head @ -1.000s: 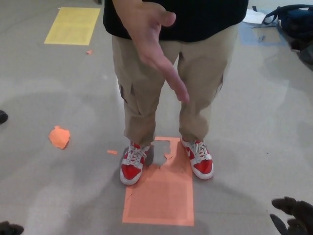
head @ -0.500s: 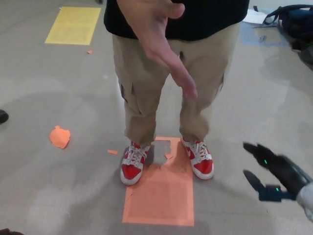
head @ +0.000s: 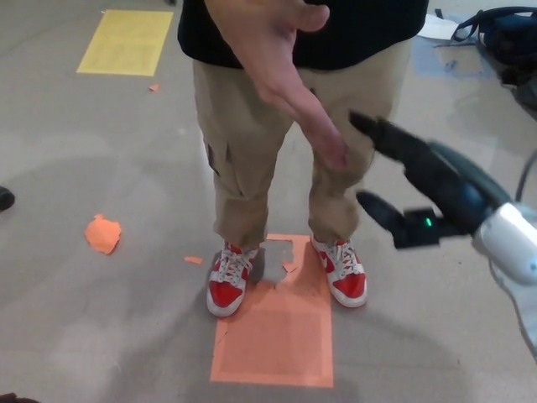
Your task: The robot extends its right arm to grab a person's hand and shakes it
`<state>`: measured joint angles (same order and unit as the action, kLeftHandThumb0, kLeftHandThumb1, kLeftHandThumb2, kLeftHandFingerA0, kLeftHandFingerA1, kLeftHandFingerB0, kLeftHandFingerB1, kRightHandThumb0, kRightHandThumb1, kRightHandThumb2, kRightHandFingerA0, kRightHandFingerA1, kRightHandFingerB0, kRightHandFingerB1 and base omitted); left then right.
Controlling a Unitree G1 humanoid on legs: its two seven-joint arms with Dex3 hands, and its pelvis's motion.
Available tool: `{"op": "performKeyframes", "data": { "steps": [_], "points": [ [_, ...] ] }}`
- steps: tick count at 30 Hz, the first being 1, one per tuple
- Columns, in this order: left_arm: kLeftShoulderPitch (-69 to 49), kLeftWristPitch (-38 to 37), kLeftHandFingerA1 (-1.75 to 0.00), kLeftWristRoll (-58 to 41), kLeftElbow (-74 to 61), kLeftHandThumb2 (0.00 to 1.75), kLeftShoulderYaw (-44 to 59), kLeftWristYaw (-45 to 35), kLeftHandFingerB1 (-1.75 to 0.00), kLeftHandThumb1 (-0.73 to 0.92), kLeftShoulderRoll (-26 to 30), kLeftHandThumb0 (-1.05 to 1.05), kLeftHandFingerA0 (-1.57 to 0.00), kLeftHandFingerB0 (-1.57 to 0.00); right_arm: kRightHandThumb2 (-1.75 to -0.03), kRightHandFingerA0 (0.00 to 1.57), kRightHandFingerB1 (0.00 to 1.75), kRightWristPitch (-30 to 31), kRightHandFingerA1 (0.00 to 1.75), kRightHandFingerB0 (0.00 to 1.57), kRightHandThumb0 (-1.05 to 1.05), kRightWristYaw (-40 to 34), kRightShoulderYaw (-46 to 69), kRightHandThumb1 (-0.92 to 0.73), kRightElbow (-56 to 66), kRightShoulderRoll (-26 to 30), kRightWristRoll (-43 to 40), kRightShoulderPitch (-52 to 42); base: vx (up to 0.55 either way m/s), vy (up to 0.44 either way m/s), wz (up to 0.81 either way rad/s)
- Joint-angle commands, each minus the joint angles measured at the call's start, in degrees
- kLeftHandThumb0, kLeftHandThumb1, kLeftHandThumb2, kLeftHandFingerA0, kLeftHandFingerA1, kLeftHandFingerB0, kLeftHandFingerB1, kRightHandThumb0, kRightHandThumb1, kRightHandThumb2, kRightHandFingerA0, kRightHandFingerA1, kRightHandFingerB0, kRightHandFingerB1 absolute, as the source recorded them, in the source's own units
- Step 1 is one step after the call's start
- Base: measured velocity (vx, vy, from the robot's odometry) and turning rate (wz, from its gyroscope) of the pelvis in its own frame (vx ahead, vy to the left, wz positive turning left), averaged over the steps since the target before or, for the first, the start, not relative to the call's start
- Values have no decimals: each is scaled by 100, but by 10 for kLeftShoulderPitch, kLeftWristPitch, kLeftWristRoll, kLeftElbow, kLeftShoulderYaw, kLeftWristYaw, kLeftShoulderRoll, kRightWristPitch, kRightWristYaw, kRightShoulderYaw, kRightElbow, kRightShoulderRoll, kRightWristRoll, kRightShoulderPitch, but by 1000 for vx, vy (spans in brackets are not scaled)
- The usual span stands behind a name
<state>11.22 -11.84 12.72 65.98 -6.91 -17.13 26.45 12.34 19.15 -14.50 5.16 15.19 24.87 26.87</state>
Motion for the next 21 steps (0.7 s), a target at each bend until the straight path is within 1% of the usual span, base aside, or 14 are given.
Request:
{"op": "performKeyframes", "data": {
  "steps": [1, 2, 3, 4, 5, 6, 7, 8, 9, 10, 15, 17, 18, 21],
  "points": [
    [-13, -33, -43, -11, 6, 103, 12, -14, -39, 73, 15, -73, -6, -7, -112, 0, 11, 225, 24, 0, -87, 125, -57, -73, 88, 1, 97, 150, 0, 0, 0],
    [-13, -32, -43, -11, 6, 103, 13, -13, -39, 73, 14, -73, -6, -7, -112, 0, 11, 229, 24, 0, -87, 126, -59, -73, 87, 1, 96, 154, 0, 0, 0],
    [-14, -35, -44, -9, 7, 103, 12, -9, -40, 75, 15, -78, -10, -5, -67, 0, 0, 234, 23, 0, -88, 129, -62, -91, 82, 0, 92, 163, 0, 0, 0],
    [-14, -33, -41, -9, 4, 103, 12, -8, -37, 76, 17, -78, -5, -1, -94, 0, 0, 240, 23, 0, -89, 132, -65, -70, 76, -3, 87, 174, 0, 0, 0],
    [-14, -28, -41, -9, 1, 103, 13, -8, -37, 76, 19, -78, -5, -1, -94, 0, 0, 242, 23, 0, -89, 134, -68, -70, 71, -5, 82, 183, 0, 0, 0],
    [-14, -28, -41, -12, 2, 104, 16, -11, -37, 76, 20, -77, -4, -3, -67, 0, 0, 248, 26, 0, -88, 137, -71, -91, 69, -6, 82, 189, 0, 0, 0],
    [-14, -28, -41, -12, 2, 104, 17, -13, -37, 76, 20, -77, -4, -3, -67, 0, 0, 252, 26, 0, -88, 138, -74, -91, 69, -6, 82, 192, 0, 0, 0],
    [-14, -32, -40, -15, 3, 100, 20, -11, -37, 76, 19, -80, -4, -2, -98, 0, 1, 255, 23, 0, -91, 139, -77, -72, 58, -11, 79, 204, 0, 0, 0],
    [-14, -33, -44, -14, 4, 101, 21, -9, -41, 72, 19, -72, -10, -7, -99, 2, 0, 256, 23, 0, -93, 140, -81, -74, 51, -13, 78, 211, 0, 0, 0],
    [-15, -35, -41, -13, 4, 102, 21, -9, -37, 76, 20, -77, -5, -1, -111, 0, 10, 256, 25, 0, -90, 139, -86, -74, 38, -17, 76, 218, 0, 0, 0],
    [-13, -37, -43, -15, 6, 104, 24, -23, -38, 73, 21, -70, -5, -5, -111, 0, 4, 259, 20, 0, -98, 125, -95, -78, -33, -36, 63, 245, 0, 0, 0],
    [-13, -41, -46, -15, 12, 102, 26, -23, -39, 72, 19, -70, -13, -2, -110, 0, 0, 256, 16, 0, -101, 112, -89, -78, -111, -58, 43, 266, 0, 0, 0],
    [-16, -44, -48, -13, 13, 114, 25, -20, -47, 62, 19, -33, 0, 0, -110, 0, 0, 257, 15, 0, -101, 113, -92, -78, -135, -63, 44, 274, 0, 0, 0],
    [-14, -38, -47, -5, 11, 114, 19, -15, -47, 62, 19, -33, 0, 0, -110, 0, 1, 247, 16, 0, -100, 107, -97, -77, -215, -76, 43, 303, 0, 0, 0]
  ]
}}
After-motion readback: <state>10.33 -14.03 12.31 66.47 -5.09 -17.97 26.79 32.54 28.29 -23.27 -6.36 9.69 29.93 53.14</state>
